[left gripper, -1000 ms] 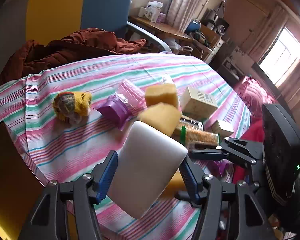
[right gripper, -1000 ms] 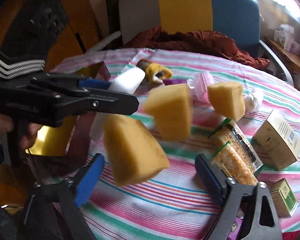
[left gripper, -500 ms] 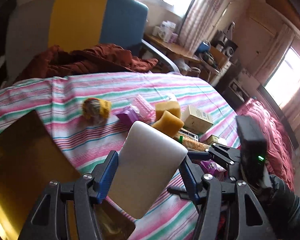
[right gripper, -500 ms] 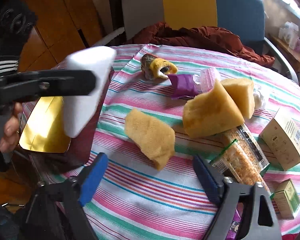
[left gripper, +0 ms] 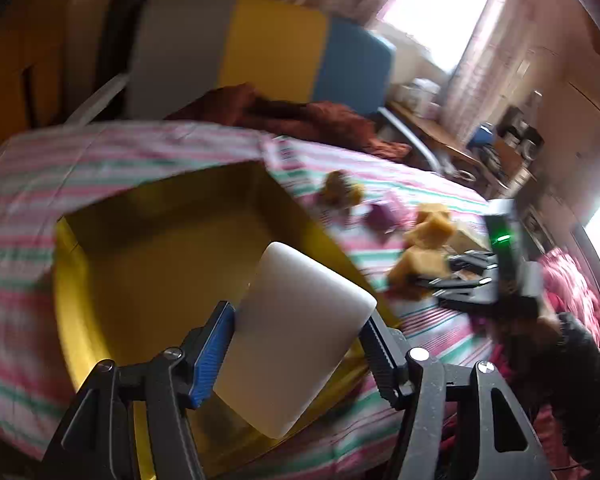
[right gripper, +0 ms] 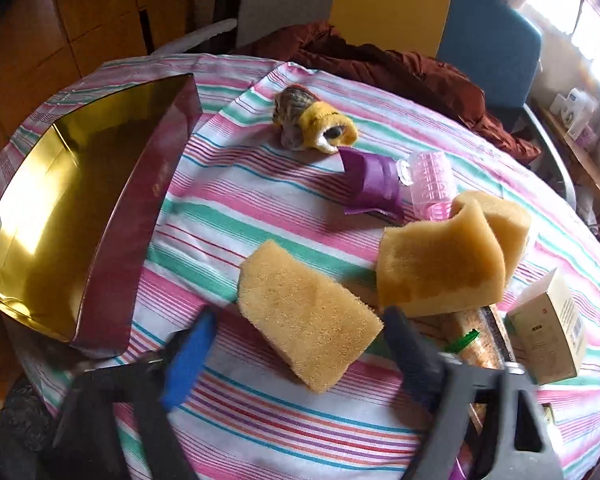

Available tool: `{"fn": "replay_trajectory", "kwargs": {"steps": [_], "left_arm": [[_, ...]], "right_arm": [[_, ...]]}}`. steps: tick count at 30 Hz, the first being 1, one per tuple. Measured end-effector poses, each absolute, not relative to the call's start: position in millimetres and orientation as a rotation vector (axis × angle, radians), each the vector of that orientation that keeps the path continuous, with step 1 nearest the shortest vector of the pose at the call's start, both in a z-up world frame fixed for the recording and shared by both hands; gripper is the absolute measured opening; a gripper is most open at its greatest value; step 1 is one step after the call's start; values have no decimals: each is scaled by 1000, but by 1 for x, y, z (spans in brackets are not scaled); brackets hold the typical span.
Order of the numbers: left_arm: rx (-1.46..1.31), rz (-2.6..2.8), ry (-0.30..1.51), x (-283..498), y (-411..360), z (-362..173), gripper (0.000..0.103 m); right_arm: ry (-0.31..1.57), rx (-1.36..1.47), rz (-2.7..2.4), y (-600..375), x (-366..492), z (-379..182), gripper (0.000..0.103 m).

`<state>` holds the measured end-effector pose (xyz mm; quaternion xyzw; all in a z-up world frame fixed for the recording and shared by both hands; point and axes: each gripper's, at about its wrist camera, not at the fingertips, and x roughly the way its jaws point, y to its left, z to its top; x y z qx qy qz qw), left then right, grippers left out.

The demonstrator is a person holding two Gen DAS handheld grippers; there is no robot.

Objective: Organize objects
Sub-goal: 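Carry the white block and yellow sponge over the gold tray and open both grippers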

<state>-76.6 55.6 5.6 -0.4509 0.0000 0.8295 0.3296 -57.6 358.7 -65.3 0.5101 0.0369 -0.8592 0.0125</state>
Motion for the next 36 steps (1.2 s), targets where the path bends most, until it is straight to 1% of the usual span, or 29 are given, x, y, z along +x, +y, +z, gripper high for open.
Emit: {"fn": "replay_trajectory", "kwargs": {"steps": [1,3,6,8,13,14,16,17,19,20,21,23,24,28,31,36], "left_arm": [[-1195,2189,-4,-76,48,1,64],[-1223,2222,-22,-76,33,-8,64],[-1276,2300,-16,-78,15,-20,64],[-1303,2326,-35,-77,7,-23,68],[-1302,2417,-121,-72,-20,-17,76],[-1300,2444,-119,-73,-22,-15,79],[-1312,2484,-102,-73,-26,-12,82],[-1311,2494,-105,-72,-29,-11,82],[-1291,2524,-126,-71,-36,-6,82],[-1278,2543,-124,-69,-38,-4,82],[-1254,2574,-108,-66,-39,-1,82],[-1183,2652,-20,-59,-35,7,82],[-1143,2688,40,-54,-30,11,82],[-1058,2783,175,-42,-17,17,82],[-1059,2810,219,-38,-7,17,82],[-1053,2810,272,-28,7,12,82]], "right_arm": [[117,1617,-2682,359,-59,-64,51],[141,1583,-2708,356,-55,-55,48],[155,1514,-2733,347,-48,-33,48],[161,1445,-2775,339,-43,-10,48],[56,1282,-2734,303,-44,27,49],[39,1261,-2704,292,-47,30,49],[-22,1246,-2613,264,-55,29,51],[-54,1256,-2565,253,-58,26,55],[-115,1266,-2498,231,-66,19,60],[-124,1268,-2484,220,-68,16,65],[-141,1266,-2481,213,-68,13,74],[-211,1256,-2459,206,-68,7,83],[-235,1252,-2452,204,-66,5,83],[-205,1263,-2476,200,-55,-5,83],[-172,1242,-2511,199,-45,-6,84],[-64,1178,-2596,196,-25,-3,86]]}}
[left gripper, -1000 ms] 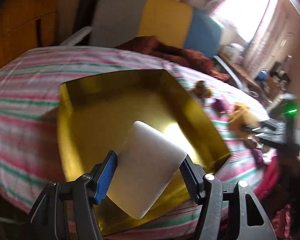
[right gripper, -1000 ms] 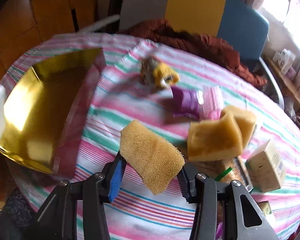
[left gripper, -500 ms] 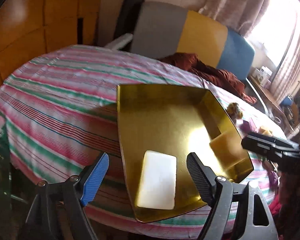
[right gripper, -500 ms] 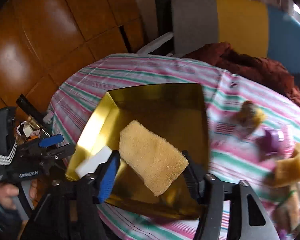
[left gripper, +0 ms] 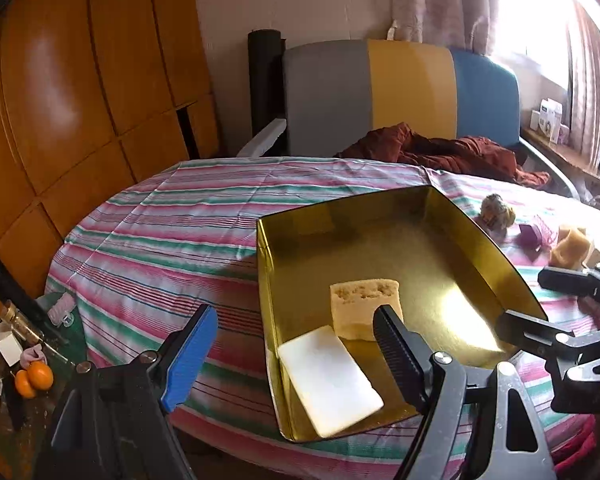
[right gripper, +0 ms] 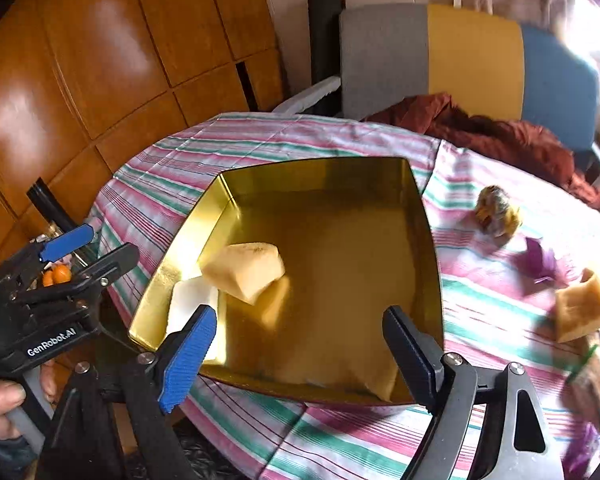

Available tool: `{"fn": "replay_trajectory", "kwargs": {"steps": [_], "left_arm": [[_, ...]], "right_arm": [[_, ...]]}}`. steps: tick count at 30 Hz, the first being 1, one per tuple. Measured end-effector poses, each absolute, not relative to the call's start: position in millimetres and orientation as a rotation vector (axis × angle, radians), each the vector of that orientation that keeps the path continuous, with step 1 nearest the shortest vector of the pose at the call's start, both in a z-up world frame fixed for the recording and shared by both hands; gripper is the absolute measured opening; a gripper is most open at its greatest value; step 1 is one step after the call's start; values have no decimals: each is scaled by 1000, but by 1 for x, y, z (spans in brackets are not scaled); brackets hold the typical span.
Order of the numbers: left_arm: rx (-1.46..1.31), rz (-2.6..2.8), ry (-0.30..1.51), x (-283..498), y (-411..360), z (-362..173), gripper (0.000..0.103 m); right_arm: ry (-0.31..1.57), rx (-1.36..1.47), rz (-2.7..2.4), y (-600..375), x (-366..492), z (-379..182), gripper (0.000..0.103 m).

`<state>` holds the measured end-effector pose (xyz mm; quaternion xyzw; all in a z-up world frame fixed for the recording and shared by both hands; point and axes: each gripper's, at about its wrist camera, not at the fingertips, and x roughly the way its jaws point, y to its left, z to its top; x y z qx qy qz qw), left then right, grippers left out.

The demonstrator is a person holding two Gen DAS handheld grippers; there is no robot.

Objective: Organize objects
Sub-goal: 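Carry the white block and yellow sponge over the gold tray and open both grippers, then move both grippers back from the tray toward the items on the table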

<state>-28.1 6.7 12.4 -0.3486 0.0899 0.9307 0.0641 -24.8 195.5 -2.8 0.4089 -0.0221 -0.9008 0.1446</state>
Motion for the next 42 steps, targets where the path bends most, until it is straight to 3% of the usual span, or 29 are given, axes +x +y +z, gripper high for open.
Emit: {"fn": "replay_trajectory", "kwargs": {"steps": [7,22,36,42], "left_arm": [[-998,2810,361,-14,24,14,82],[-945,2743,500,-5,58,16,82],[-890,2606,604,5,105,15,82],[-882,2444,544,10,134,15,82]], "right_arm": [[-13,1139,-2656,201,-11,-1,87],[-122,1171,-2768,260,5,-2,88],[-245,1292,-2984,378,38,6,91],[-292,1337,-3083,429,58,16,93]]}}
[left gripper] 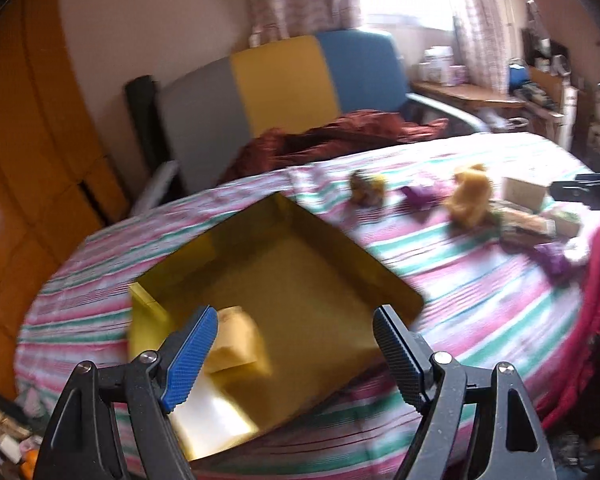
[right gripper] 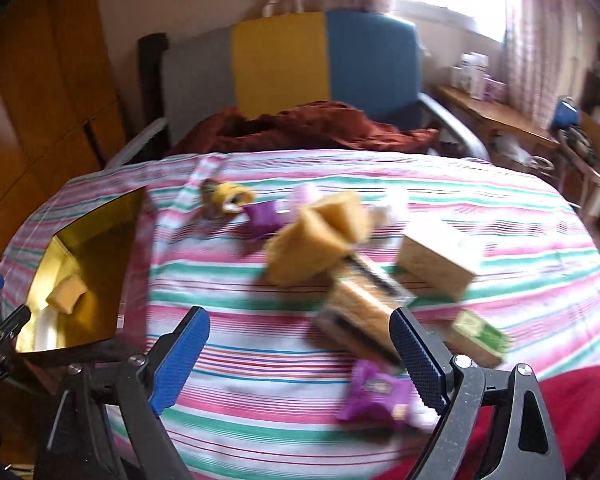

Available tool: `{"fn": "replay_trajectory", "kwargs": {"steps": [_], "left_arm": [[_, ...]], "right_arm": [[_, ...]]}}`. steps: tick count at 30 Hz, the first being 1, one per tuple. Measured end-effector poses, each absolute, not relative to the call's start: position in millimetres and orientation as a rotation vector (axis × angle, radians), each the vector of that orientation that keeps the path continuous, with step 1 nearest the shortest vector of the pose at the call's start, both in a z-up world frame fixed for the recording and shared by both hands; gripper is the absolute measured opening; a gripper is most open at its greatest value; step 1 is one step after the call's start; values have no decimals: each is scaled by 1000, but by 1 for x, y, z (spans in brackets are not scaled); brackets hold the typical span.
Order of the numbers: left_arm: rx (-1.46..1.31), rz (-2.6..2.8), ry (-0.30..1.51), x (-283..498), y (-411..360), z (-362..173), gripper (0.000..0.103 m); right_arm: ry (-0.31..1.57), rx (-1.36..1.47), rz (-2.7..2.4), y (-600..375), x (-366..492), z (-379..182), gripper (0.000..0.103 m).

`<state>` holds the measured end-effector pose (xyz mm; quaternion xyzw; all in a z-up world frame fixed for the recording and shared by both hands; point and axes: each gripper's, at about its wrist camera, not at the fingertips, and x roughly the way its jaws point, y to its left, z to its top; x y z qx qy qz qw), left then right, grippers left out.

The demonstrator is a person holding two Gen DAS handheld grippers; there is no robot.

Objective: Organize objects
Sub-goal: 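Move both grippers back from the tray toward the items on the table, then grasp the white plastic bag bundle with the right gripper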

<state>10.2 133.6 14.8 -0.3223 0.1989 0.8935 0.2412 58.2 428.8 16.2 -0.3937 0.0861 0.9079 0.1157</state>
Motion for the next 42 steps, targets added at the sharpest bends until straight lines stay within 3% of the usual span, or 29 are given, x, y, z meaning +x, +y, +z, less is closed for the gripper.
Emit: {"fn": "replay_trajectory", "kwargs": {"steps": [12,22,30,35,39,40,41,42], "left_arm": [[-973,1984,553,36,245,-12,78],[-1097,1713,418,45,349,-36,73],[-856,1601,672,77,395,-53,73],[-726,1488,863,81,411,-70,74],[-710,1419,915,79,427,-82,74],[-714,1414,912,80,429,-84,66],[-733,1393,893,79,428,-86,46],[-759,1371,862,78,427,-86,39]], "right_arm": [[325,-1099,2445,514,107,30,93],[365,-1124,2376,542,126,19,93],[348,-1199,2372,561,133,16,93],[268,-1385,2441,560,129,9,94],[198,-1508,2443,560,123,0,94],[184,-1534,2446,559,122,-1,94],[170,-1562,2450,559,120,-3,94],[157,-1583,2450,558,118,-4,94]]}}
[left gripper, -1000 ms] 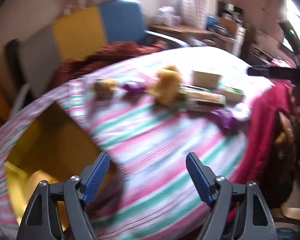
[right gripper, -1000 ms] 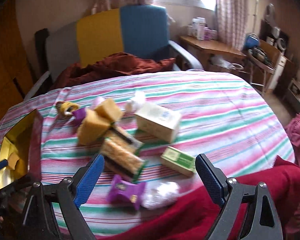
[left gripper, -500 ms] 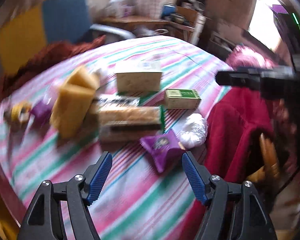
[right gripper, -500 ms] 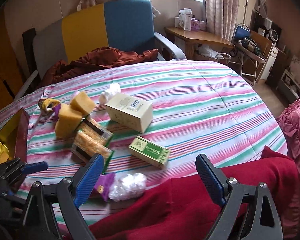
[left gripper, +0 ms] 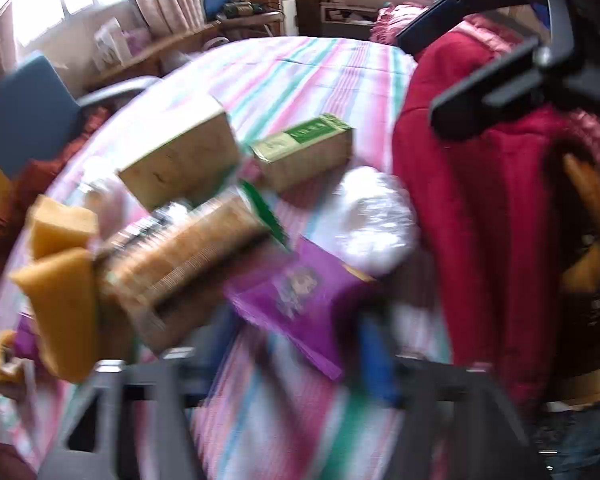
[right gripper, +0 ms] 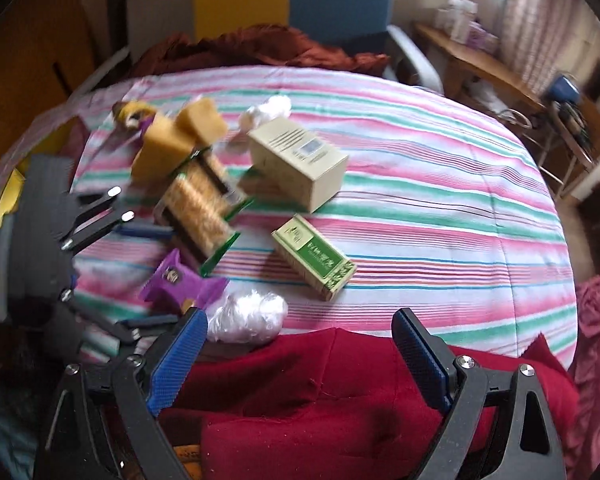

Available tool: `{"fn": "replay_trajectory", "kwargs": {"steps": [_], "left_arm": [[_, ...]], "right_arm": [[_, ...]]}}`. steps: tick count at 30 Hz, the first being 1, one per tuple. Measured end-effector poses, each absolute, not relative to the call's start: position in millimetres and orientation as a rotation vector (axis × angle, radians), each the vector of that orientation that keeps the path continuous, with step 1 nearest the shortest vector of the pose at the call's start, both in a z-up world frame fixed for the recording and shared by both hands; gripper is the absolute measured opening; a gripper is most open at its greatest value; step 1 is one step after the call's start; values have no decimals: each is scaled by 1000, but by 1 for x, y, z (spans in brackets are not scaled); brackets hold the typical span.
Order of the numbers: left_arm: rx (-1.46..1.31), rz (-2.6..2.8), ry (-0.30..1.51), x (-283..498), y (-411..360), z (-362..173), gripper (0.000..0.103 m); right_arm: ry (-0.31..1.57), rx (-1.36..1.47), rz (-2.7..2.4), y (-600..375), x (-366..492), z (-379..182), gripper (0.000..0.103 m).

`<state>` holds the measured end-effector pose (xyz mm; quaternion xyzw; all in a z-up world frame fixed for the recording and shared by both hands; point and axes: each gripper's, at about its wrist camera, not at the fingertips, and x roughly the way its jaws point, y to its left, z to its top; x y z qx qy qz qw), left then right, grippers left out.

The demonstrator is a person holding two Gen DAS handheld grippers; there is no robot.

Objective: Organize objects
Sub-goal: 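Grasp the white plastic bag bundle with the right gripper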

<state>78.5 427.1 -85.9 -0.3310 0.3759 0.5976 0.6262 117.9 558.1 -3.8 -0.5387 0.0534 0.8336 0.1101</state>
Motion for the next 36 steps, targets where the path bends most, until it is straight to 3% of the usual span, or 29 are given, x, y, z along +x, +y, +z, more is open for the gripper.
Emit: {"fn": "replay_trajectory", "kwargs": {"steps": [4,10,12,14,16,18,26,30,36], "left_arm": [[-797,1388,804,76,410,-84,22],[-870,1436,720,72,369,-82,21],[-912,1454,671,65,360,-79,27],[-1013,1437,577,50,356,-79,40],[-1078,1428,490,39,356,-76,41],[-1101,1434,431,34,360,-71,41],[-1156,1424,305,35,381,-62,46],[-1220,1424,280,29,391,-71,46],[-1337,1403,194,18,401,-79,52]], "right_arm": [[80,-1730,2468,547,107,-12,94],[-121,-1961,2442,519,84,-35,94],[-167,-2023,2415,515,76,-44,94],[-204,-2092,2377,511,68,-55,94],[-208,-2142,2331,511,62,-66,94],[-197,-2169,2296,513,58,-72,85],[-88,-2130,2318,523,58,-70,81],[-113,-2145,2310,520,61,-73,68],[-179,-2106,2331,514,68,-68,64]]}}
